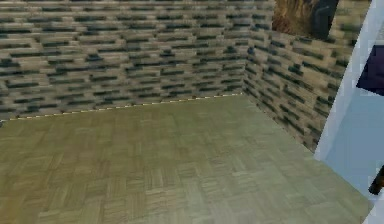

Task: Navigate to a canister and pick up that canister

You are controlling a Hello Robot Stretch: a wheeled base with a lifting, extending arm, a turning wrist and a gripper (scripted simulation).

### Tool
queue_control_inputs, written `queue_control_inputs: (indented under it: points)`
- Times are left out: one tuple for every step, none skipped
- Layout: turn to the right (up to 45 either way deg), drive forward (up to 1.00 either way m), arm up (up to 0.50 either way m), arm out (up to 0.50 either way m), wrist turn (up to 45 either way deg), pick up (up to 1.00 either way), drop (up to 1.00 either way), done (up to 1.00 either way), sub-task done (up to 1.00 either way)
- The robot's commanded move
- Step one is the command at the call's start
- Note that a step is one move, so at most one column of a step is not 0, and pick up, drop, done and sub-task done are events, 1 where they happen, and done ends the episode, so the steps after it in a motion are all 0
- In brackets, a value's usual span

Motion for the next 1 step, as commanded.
queue_control_inputs:
  points:
    - [0.0,0.55,0.00,0.00,0.0,0.00,0.00,0.00,0.00]
